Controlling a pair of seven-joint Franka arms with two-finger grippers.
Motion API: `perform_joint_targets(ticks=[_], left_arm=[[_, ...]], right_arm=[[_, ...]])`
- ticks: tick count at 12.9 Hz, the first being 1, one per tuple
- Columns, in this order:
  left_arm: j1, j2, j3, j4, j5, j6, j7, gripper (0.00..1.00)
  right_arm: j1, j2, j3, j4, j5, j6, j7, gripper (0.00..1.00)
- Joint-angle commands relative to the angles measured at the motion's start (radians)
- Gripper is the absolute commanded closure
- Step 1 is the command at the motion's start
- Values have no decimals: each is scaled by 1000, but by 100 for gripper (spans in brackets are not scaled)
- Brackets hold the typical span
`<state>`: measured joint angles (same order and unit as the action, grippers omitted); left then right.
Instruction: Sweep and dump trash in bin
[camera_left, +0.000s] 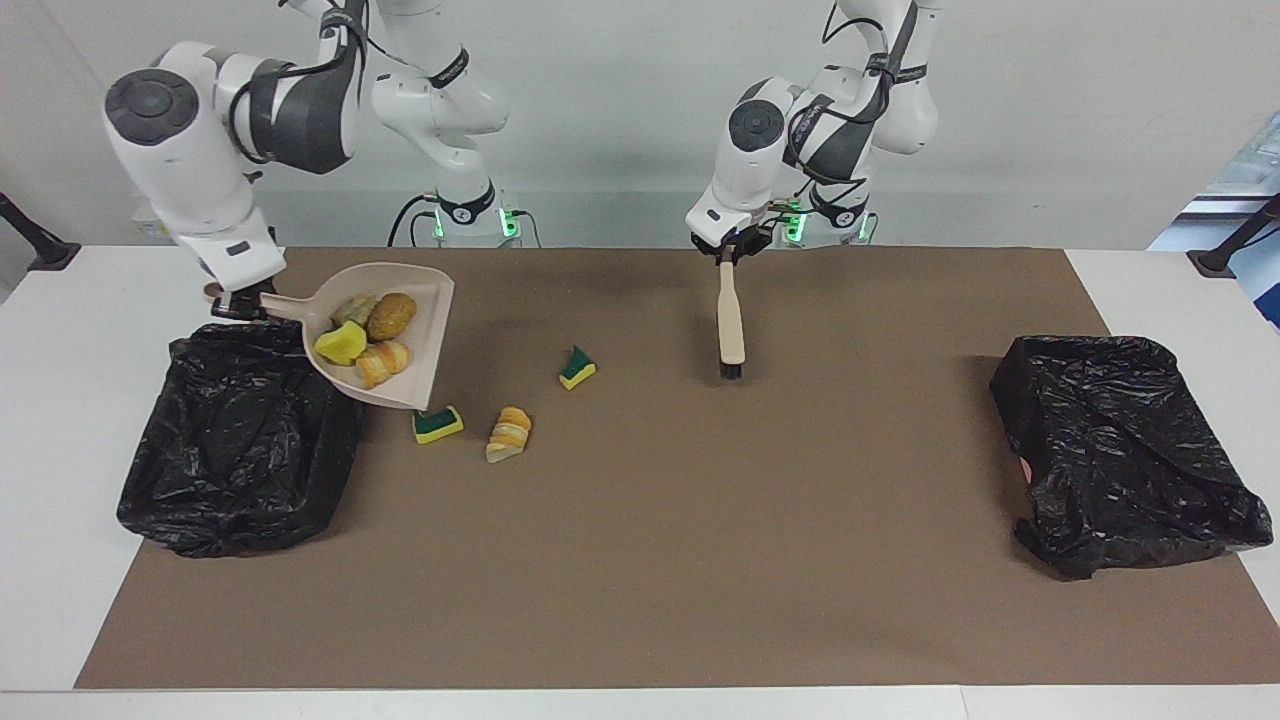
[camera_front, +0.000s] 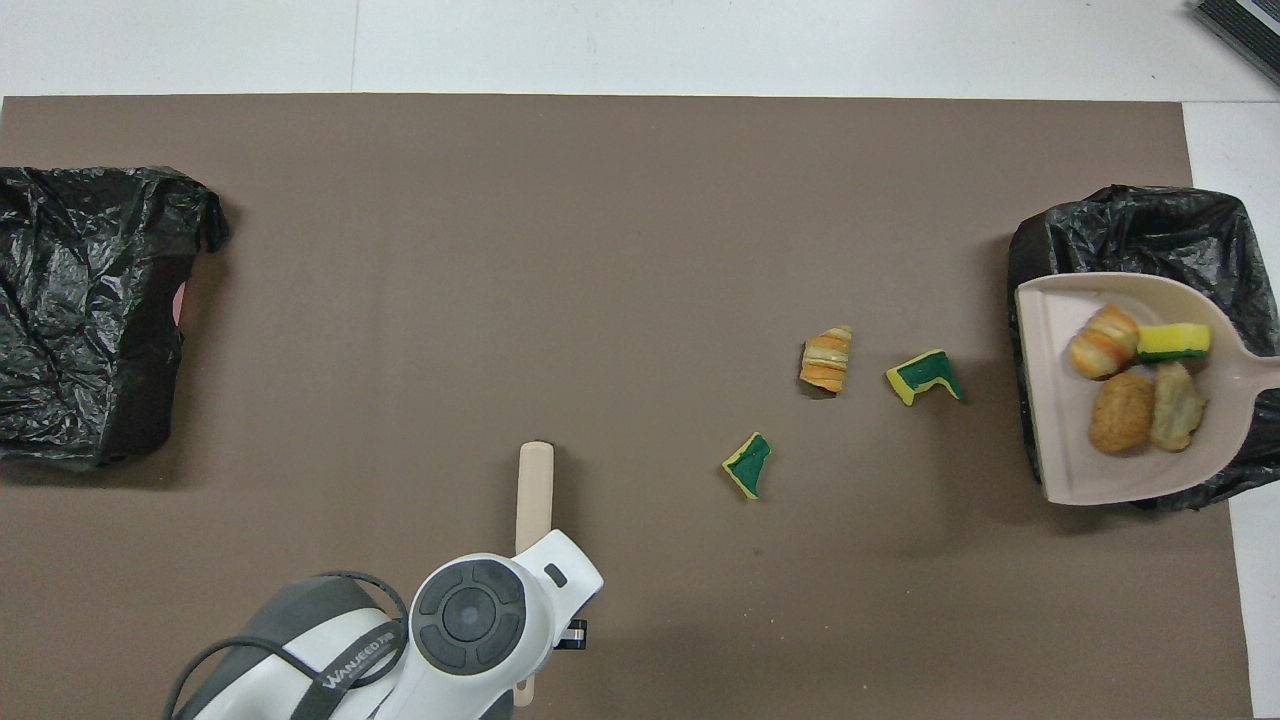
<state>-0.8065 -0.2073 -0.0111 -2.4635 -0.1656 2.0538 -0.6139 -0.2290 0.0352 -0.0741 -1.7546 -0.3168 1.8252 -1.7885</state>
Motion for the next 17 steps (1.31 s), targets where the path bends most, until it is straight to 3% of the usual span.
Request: perform_joint_targets(ticks=[1, 3, 8, 11, 14, 16, 17], left_arm=[[-57, -23, 16, -71, -12, 91, -43, 100], [-59, -21, 16, -72, -46, 95, -55, 100], [-88, -21, 16, -68, -100, 103, -81, 100], [-86, -21, 17, -64, -100, 89, -66, 99], [-76, -11, 20, -60, -98, 91, -53, 87], [-73, -4, 22, -55, -98, 97, -32, 52], [-72, -1, 22, -51, -98, 100, -33, 48]], right_arm=[[-82, 2, 13, -3, -51, 138, -72, 100], [-101, 21, 11, -2, -129, 221, -75, 100], [-102, 164, 4, 139, -299, 210, 70, 100], [-102, 167, 4, 142, -360, 194, 119, 100], [-107, 166, 4, 142, -378, 189, 124, 100], [-79, 163, 17, 155, -514, 78, 118, 100], [-79, 167, 17, 170, -522, 54, 120, 100]])
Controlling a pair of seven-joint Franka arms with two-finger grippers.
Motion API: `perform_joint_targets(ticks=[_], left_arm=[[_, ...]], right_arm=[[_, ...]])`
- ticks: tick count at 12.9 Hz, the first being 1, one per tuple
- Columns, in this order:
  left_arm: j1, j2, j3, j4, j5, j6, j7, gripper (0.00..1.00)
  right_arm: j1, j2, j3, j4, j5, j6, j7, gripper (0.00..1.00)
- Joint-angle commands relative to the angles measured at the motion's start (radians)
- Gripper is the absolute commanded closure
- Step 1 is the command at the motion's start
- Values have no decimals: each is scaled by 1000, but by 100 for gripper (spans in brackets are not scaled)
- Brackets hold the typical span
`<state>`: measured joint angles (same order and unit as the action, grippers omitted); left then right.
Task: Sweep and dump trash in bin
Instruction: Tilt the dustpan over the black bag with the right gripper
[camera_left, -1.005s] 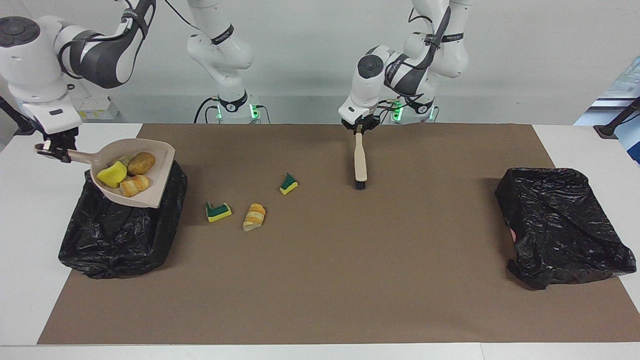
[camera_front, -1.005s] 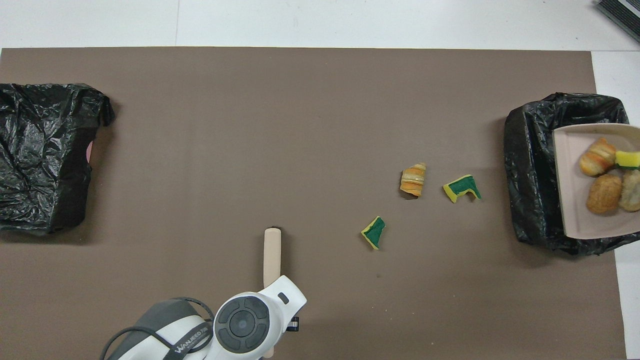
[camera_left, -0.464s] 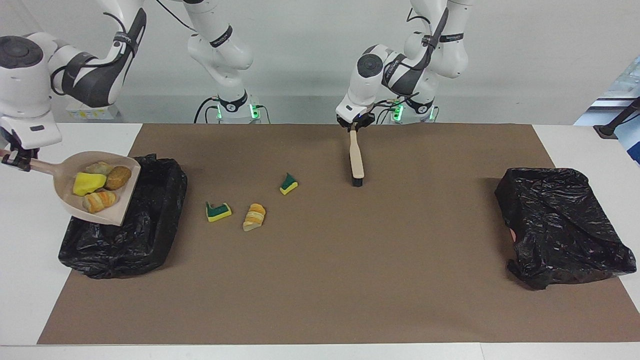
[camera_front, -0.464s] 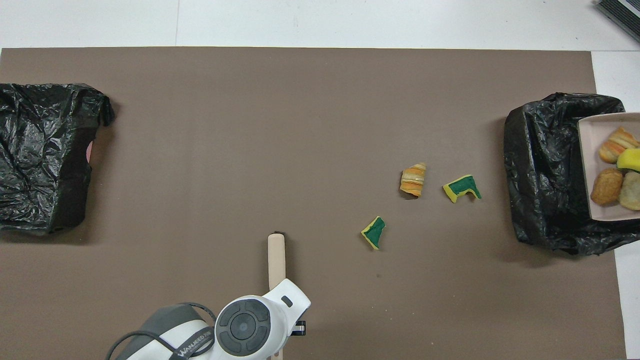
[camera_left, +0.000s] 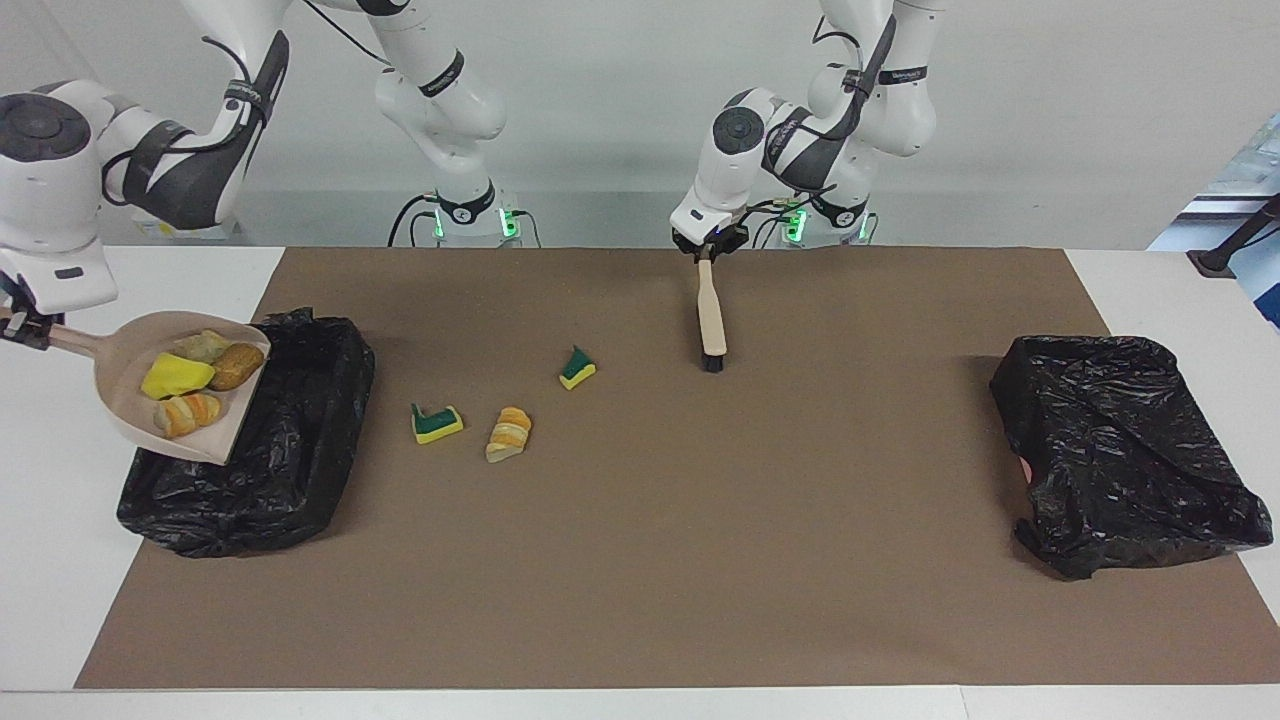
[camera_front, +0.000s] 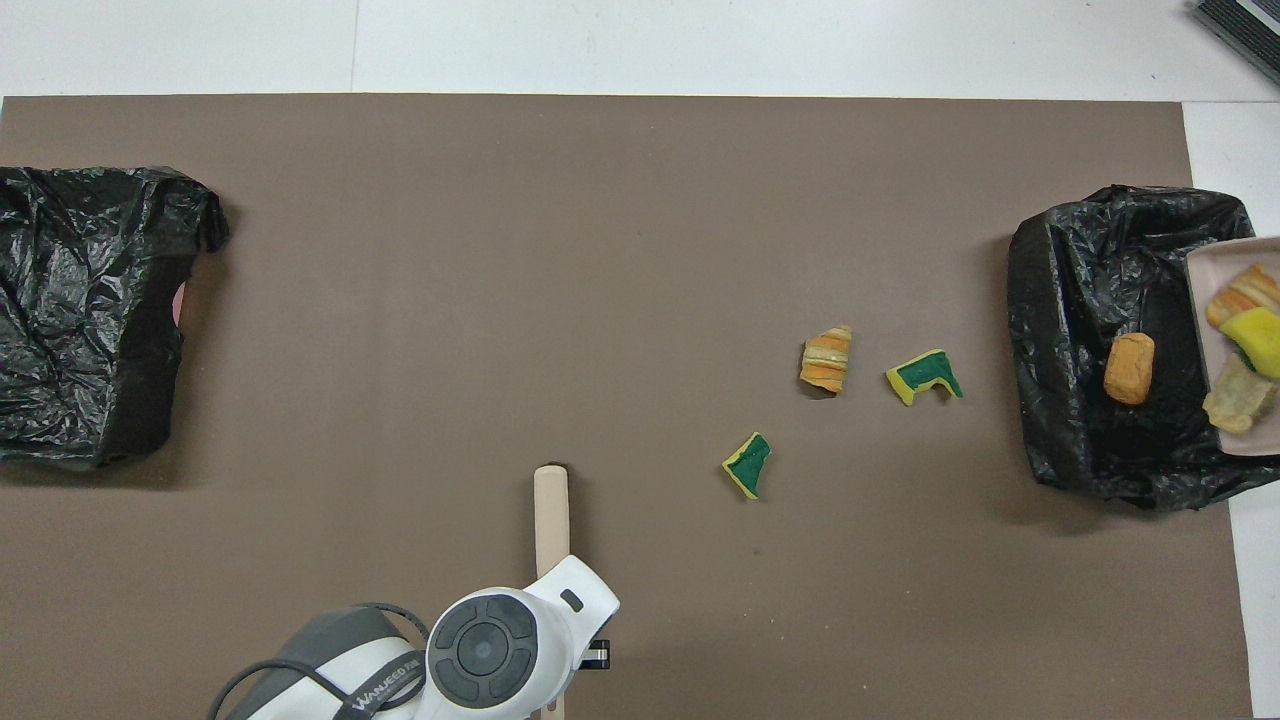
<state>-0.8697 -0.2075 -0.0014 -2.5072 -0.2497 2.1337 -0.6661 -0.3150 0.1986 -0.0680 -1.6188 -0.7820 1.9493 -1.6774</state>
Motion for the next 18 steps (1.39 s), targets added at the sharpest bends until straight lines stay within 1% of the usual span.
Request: perform_joint_targets(ticks=[1, 2, 3, 4, 5, 6, 7, 8, 10, 11, 12, 14, 16, 17, 18], left_arm=[[-5, 6, 14, 1, -14, 18, 22, 41], [-3, 11, 15, 10, -14, 18, 31, 31], [7, 17, 15, 14, -13, 20, 34, 17], [26, 31, 15, 33, -8, 15, 34, 7], [34, 49, 15, 59, 1, 5, 43, 0], [37, 65, 17, 82, 12, 5, 46, 0], [41, 85, 17, 111, 51, 3, 46, 0], [57, 98, 17, 138, 106, 3, 46, 0], [98, 99, 17, 192, 151, -6, 54, 0], [128, 99, 17, 235, 164, -36, 81, 0], [158, 99, 17, 284, 165, -90, 117, 0], [239, 88, 18, 381, 165, -184, 196, 0], [311, 92, 18, 488, 167, -280, 262, 0], [343, 91, 18, 526, 170, -313, 287, 0], [378, 89, 18, 568, 194, -342, 321, 0]], right_arm=[[8, 2, 13, 34, -63, -70, 10, 100], [19, 2, 13, 34, -66, -70, 13, 100], [20, 2, 11, 34, -72, -70, 15, 100], [21, 1, 13, 34, -78, -70, 15, 100], [22, -1, 13, 34, -77, -69, 15, 100], [24, -4, 13, 34, -79, -69, 12, 100], [31, -8, 14, 34, -86, -63, 2, 100], [59, -31, 14, 28, -150, -14, 14, 100], [82, -45, 16, 11, -187, -9, 94, 100], [80, -68, 17, -19, -219, -3, 120, 100], [77, -73, 17, -29, -241, -3, 128, 100], [74, -76, 17, -27, -243, -1, 117, 100], [73, -76, 17, -27, -226, -9, 98, 100], [67, -79, 16, -23, -205, -19, 103, 100], [62, -93, 13, -23, -130, -32, 99, 100]])
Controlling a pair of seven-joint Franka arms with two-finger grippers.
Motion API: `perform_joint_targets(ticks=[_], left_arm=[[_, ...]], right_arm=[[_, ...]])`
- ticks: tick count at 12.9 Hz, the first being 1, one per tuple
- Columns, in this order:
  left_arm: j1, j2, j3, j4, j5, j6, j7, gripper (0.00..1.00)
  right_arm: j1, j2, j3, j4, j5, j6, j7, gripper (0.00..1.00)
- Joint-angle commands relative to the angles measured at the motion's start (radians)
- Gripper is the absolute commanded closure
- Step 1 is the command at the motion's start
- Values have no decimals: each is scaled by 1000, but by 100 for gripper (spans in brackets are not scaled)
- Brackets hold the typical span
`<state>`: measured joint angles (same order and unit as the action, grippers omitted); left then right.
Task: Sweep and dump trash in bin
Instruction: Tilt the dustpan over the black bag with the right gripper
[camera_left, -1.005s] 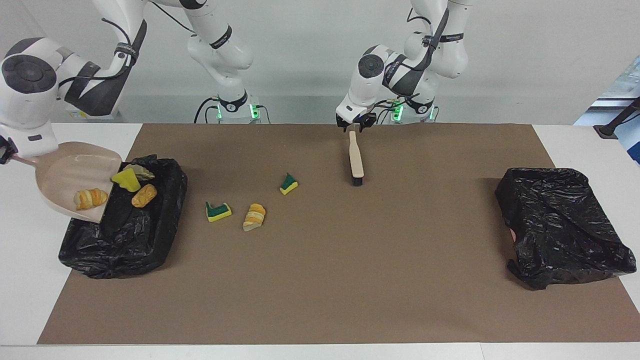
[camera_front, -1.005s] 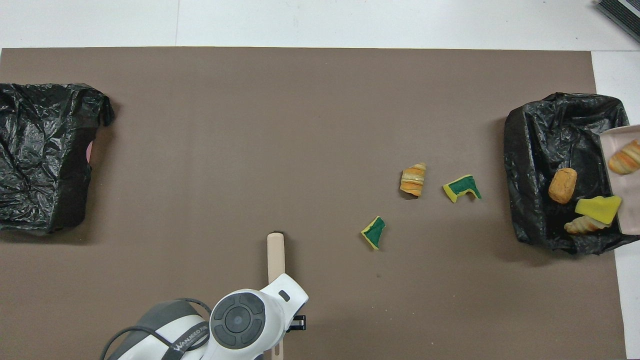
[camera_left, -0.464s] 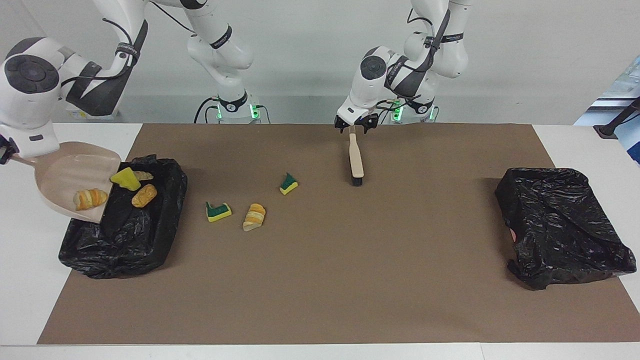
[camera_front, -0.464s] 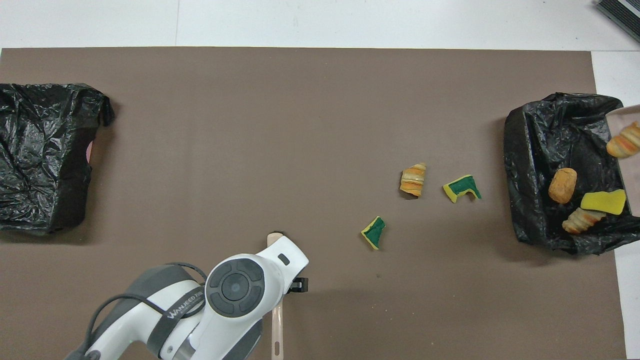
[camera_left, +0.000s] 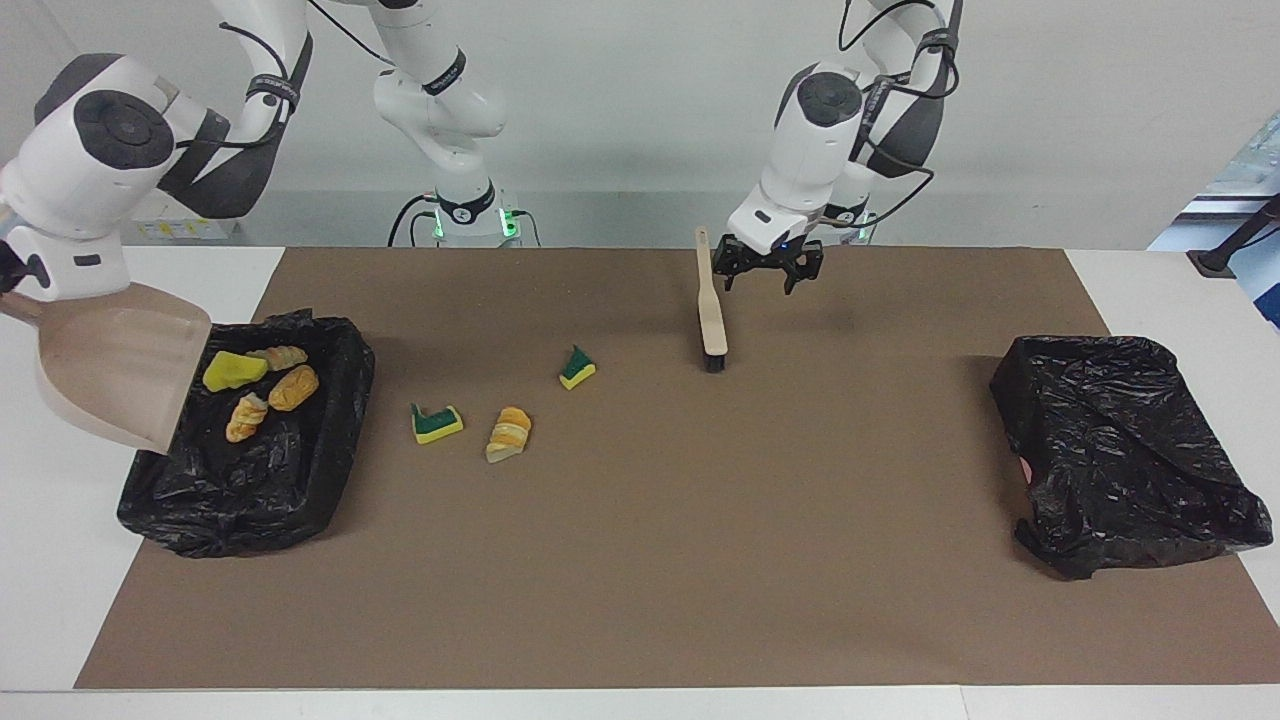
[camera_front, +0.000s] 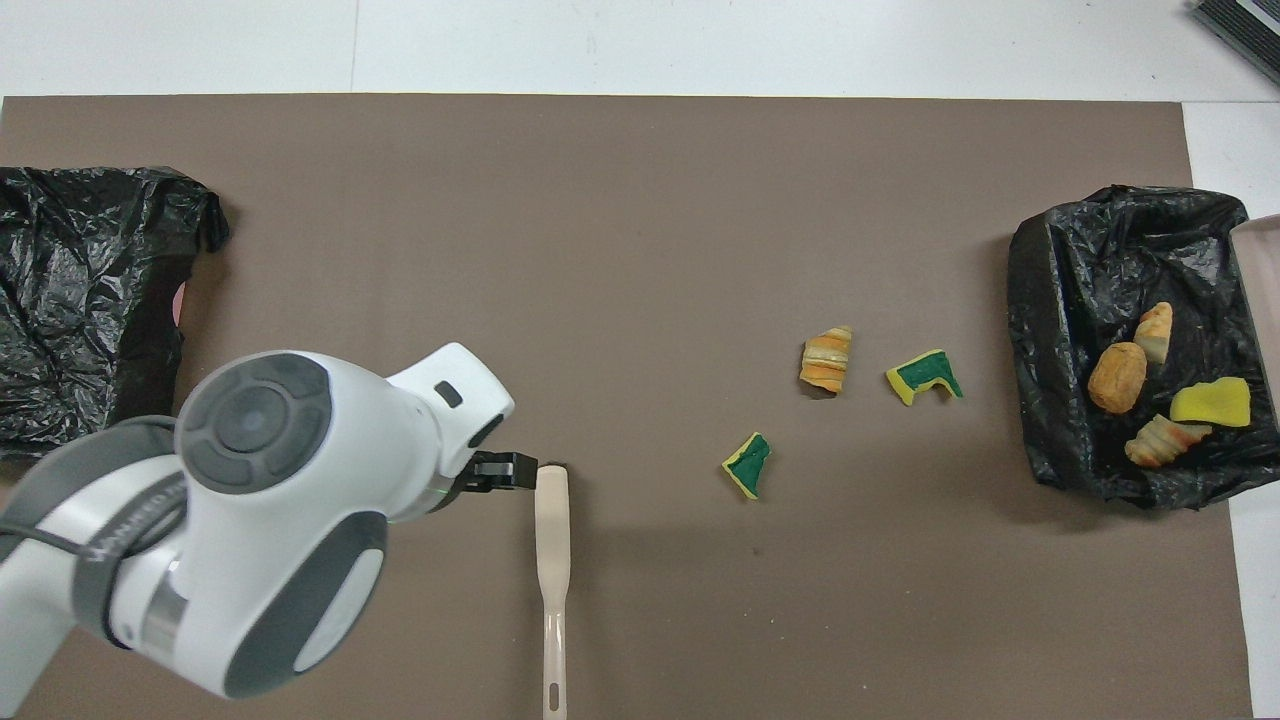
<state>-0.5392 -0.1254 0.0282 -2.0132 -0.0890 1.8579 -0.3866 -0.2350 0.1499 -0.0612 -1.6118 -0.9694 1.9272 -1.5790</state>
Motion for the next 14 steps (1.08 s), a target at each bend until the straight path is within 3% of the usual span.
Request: perform_joint_targets(ticks=[1, 7, 11, 14], left_arm=[[76, 7, -11, 114, 51, -95, 67, 0], [261, 12, -7, 318, 52, -205, 254, 0], [386, 73, -2, 494, 43, -374, 426, 0], [427, 156, -5, 605, 41, -419, 462, 0]], right_arm=[[-18, -49, -2, -30, 110, -22, -2, 100], [-21, -76, -28, -25, 536, -145, 46, 100], [-1, -104, -16, -51, 688, -246, 385, 100], [98, -124, -6, -94, 774, -261, 722, 100]])
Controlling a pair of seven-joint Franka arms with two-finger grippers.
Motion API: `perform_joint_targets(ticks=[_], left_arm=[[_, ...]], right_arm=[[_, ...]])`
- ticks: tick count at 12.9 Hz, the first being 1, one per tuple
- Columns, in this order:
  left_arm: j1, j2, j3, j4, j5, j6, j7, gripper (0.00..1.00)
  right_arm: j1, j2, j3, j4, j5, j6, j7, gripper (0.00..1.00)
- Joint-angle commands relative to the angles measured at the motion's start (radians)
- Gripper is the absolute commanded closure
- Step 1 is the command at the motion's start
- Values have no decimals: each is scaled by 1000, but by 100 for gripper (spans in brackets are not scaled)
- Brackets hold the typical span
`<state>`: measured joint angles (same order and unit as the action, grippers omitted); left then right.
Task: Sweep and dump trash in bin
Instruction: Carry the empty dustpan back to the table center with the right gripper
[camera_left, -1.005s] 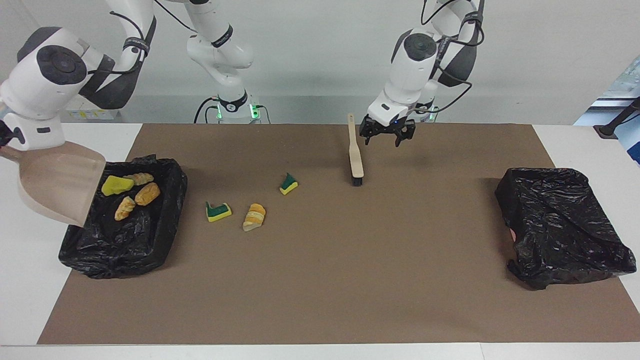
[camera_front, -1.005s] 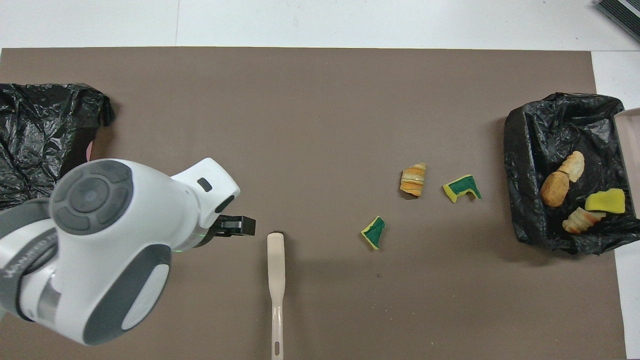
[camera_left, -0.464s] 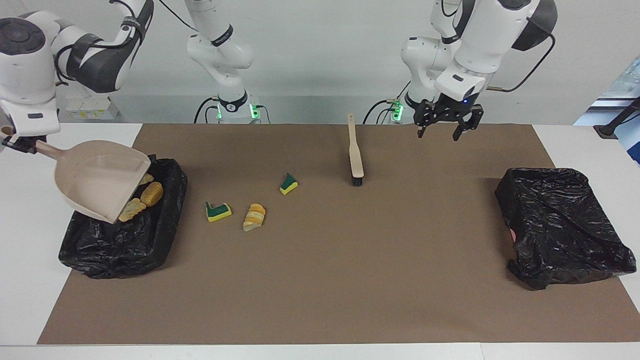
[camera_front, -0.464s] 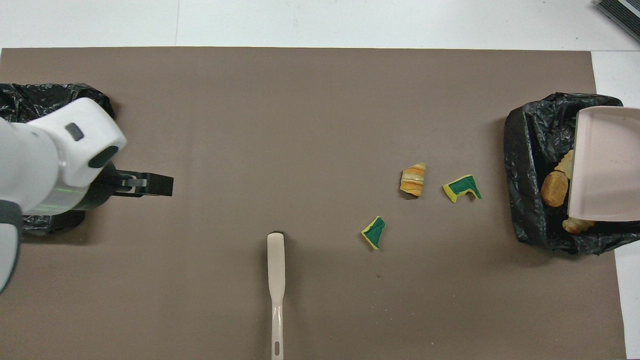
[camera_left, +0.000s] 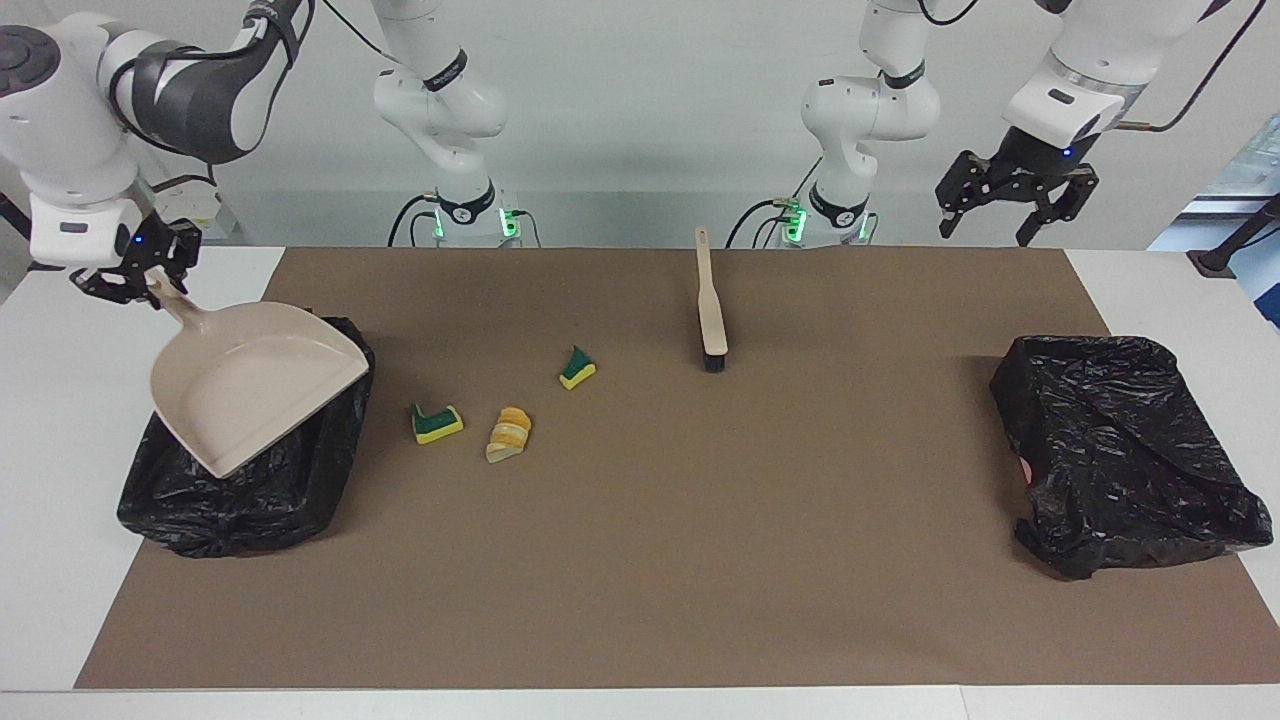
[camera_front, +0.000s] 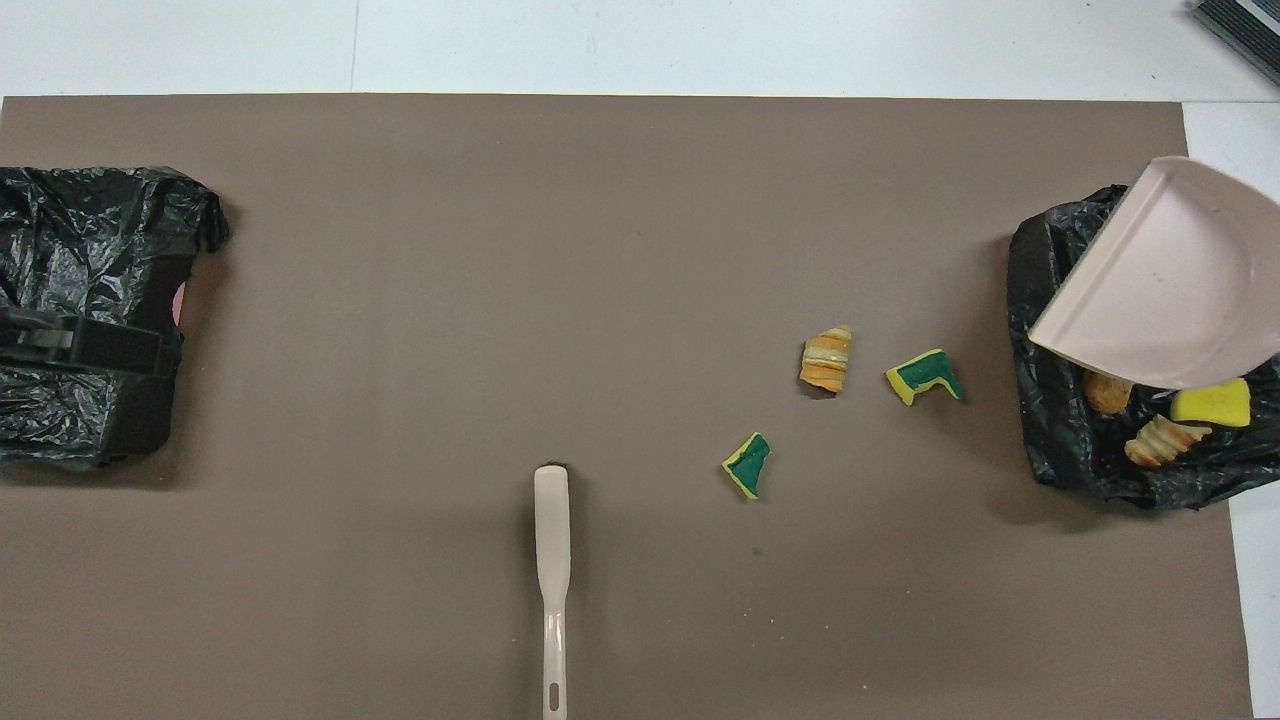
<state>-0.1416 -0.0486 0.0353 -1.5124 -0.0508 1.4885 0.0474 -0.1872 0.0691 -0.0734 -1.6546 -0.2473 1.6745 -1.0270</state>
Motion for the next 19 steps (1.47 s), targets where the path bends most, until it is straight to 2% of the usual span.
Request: perform_joint_targets(ticks=[1, 7, 11, 13, 16, 19], left_arm=[[34, 81, -11, 109, 5, -48, 49, 0], [33, 65, -15, 106, 14, -42, 60, 0], [34, 55, -17, 103, 17, -40, 58, 0], [34, 53, -17, 98, 16, -43, 57, 0], [34, 41, -17, 86, 67, -57, 55, 0], [33, 39, -18, 84, 65, -63, 52, 0]], right_arm=[[95, -43, 6, -53, 72, -10, 268, 100], [317, 27, 7, -54, 265, 31, 862, 100], [477, 115, 9, -42, 301, 152, 1187, 100], [521, 158, 9, -36, 423, 214, 1251, 100], [609, 294, 9, 41, 450, 284, 1320, 100], [695, 446, 11, 165, 457, 359, 1481, 100]])
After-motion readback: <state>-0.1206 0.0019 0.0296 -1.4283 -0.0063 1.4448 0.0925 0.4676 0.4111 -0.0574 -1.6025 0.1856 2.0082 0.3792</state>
